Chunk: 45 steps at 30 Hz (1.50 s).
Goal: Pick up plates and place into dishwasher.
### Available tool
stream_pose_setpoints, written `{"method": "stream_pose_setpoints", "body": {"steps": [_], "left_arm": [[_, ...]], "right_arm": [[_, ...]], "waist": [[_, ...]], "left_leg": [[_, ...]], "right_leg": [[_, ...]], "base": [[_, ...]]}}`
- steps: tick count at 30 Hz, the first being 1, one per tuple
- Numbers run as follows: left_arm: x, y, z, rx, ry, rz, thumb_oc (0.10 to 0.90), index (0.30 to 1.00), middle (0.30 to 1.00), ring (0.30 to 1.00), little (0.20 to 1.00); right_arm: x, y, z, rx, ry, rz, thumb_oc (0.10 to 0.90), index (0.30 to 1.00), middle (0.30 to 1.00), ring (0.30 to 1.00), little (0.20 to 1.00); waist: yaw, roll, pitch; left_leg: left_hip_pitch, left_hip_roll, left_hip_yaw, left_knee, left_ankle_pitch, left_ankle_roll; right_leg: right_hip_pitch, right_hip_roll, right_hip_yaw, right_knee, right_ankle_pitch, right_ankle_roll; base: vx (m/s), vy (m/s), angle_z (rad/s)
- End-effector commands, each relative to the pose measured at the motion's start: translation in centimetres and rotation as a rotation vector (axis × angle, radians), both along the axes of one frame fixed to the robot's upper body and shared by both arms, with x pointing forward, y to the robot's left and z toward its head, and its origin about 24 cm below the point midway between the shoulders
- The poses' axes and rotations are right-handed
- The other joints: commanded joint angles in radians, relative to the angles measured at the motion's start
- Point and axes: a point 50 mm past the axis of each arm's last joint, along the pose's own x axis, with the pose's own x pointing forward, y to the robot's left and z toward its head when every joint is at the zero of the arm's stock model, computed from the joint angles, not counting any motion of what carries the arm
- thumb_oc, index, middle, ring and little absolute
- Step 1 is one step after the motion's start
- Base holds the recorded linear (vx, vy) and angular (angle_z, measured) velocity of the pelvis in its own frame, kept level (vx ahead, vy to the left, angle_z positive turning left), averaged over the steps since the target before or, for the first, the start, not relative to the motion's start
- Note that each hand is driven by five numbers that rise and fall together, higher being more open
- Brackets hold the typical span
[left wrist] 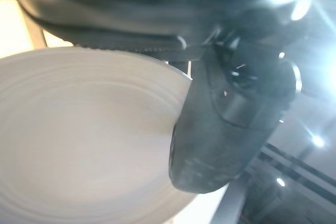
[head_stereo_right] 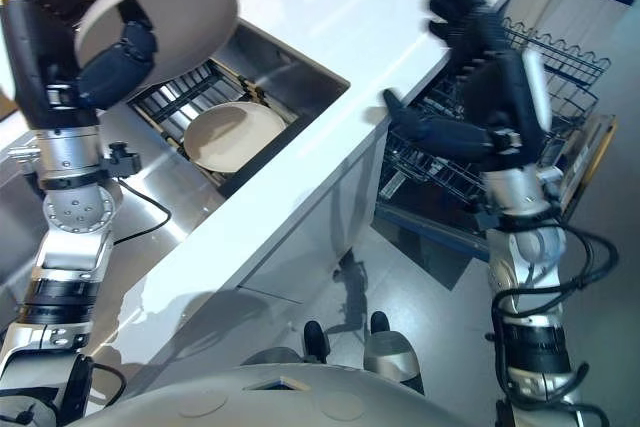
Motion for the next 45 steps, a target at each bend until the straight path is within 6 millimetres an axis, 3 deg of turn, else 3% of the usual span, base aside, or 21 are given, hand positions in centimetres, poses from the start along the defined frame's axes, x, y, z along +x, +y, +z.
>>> {"method": "stream_pose_setpoints", "body": {"steps": [1,4,9,13,18,21,24,28,31,36,40,45], "left_arm": [[0.1,-2.4,3.6,0.053,-0.189,-0.122,0.1,0.3,0.3,0.3,0.2],[0.8,-4.4,3.0,0.066,-0.137,-0.208,0.1,0.3,0.3,0.3,0.2],[1.7,-7.5,1.4,0.078,-0.043,-0.329,0.1,0.3,0.3,0.3,0.2],[1.6,-9.1,0.2,0.103,0.027,-0.409,0.1,0.3,0.3,0.3,0.2],[1.1,-10.1,-0.4,0.154,0.063,-0.473,0.1,0.3,0.3,0.3,0.2],[0.8,-10.4,-0.2,0.183,0.047,-0.491,0.1,0.3,0.3,0.3,0.2],[0.5,-10.1,0.2,0.196,0.026,-0.496,0.1,0.3,0.3,0.3,0.2],[0.5,-9.5,0.6,0.207,0.01,-0.487,0.1,0.3,0.3,0.3,0.2],[0.6,-9.3,0.4,0.214,0.009,-0.464,0.1,0.3,0.3,0.3,0.2],[1.0,-8.5,0.2,0.25,-0.034,-0.326,0.1,0.3,0.3,0.3,0.2],[2.0,-5.9,0.4,0.27,-0.027,-0.144,0.1,0.3,0.3,0.3,0.2],[2.8,-2.5,0.5,0.247,0.034,-0.007,0.1,0.3,0.3,0.3,0.2]], "right_arm": [[0.0,1.4,3.8,0.064,-0.17,0.124,0.8,0.9,0.9,0.9,0.9],[0.1,2.4,4.4,0.099,-0.218,0.117,0.8,0.9,0.9,0.9,0.9],[-0.3,2.8,6.4,0.271,-0.403,-0.043,0.8,0.9,0.9,0.9,0.9],[-0.6,3.1,7.1,0.32,-0.453,-0.113,0.8,0.9,0.9,0.9,0.9],[-0.2,3.5,6.8,0.246,-0.451,-0.182,0.8,0.9,0.9,0.9,0.9],[0.4,3.9,6.1,0.09,-0.444,-0.244,0.8,0.9,0.9,0.9,0.9],[1.7,4.2,4.5,-0.131,-0.331,-0.221,0.8,0.9,0.9,0.9,0.9],[2.7,3.7,2.6,-0.302,-0.213,-0.204,0.8,0.9,0.9,0.9,0.9],[3.1,3.0,2.2,-0.323,-0.178,-0.22,0.8,0.9,0.9,0.9,0.9],[2.6,1.2,4.7,-0.079,-0.278,-0.305,0.8,0.9,0.9,0.9,0.9],[0.1,-1.2,8.1,0.279,-0.507,-0.373,0.8,0.9,0.9,0.9,0.9],[-0.2,-2.6,9.2,0.387,-0.546,-0.357,0.8,0.9,0.9,0.9,0.9]], "waist": [[0.033,-0.011,-0.114],[0.045,-0.015,-0.111],[0.055,-0.012,-0.11],[0.061,-0.006,-0.11],[0.068,-0.005,-0.11],[0.07,-0.007,-0.108],[0.072,-0.013,-0.108],[0.072,-0.023,-0.104],[0.075,-0.029,-0.104],[0.078,-0.029,-0.103],[0.08,-0.019,-0.109],[0.087,-0.014,-0.121]], "left_leg": [[0.032,-0.007,-0.002,0.011,-0.126,-0.01],[0.032,-0.005,-0.011,0.013,-0.124,-0.011],[0.034,-0.004,-0.022,0.011,-0.124,-0.009],[0.035,-0.006,-0.03,0.009,-0.124,-0.008],[0.033,-0.008,-0.036,0.008,-0.123,-0.008],[0.031,-0.01,-0.043,0.007,-0.119,-0.007],[0.029,-0.012,-0.051,0.003,-0.115,-0.008],[0.031,-0.013,-0.061,0.002,-0.119,-0.011],[0.028,-0.013,-0.069,0.002,-0.116,-0.012],[0.023,-0.013,-0.072,0.002,-0.111,-0.009],[0.027,-0.016,-0.064,0.002,-0.119,-0.004],[0.036,-0.023,-0.056,0.002,-0.127,-0.003]], "right_leg": [[-0.02,0.085,-0.056,0.133,-0.18,-0.029],[-0.015,0.084,-0.069,0.138,-0.184,-0.029],[-0.01,0.084,-0.08,0.14,-0.185,-0.027],[-0.007,0.085,-0.08,0.133,-0.182,-0.027],[-0.003,0.085,-0.081,0.124,-0.178,-0.027],[-0.004,0.087,-0.079,0.125,-0.179,-0.029],[-0.004,0.087,-0.079,0.125,-0.181,-0.029],[0.003,0.086,-0.078,0.126,-0.189,-0.028],[0.003,0.084,-0.083,0.128,-0.189,-0.028],[0.0,0.082,-0.087,0.128,-0.182,-0.026],[0.004,0.081,-0.084,0.119,-0.178,-0.021],[0.014,0.08,-0.078,0.091,-0.166,-0.017]], "base": [[-0.01,-0.05,0.16],[0.0,-0.057,0.14],[0.01,-0.037,0.13],[0.02,-0.006,0.0],[0.02,0.003,0.01],[0.03,0.013,0.06],[0.02,0.006,0.01],[0.01,0.003,0.08],[0.0,0.005,0.12],[0.0,0.011,0.07],[0.0,0.011,0.04],[0.0,0.007,-0.02]]}}
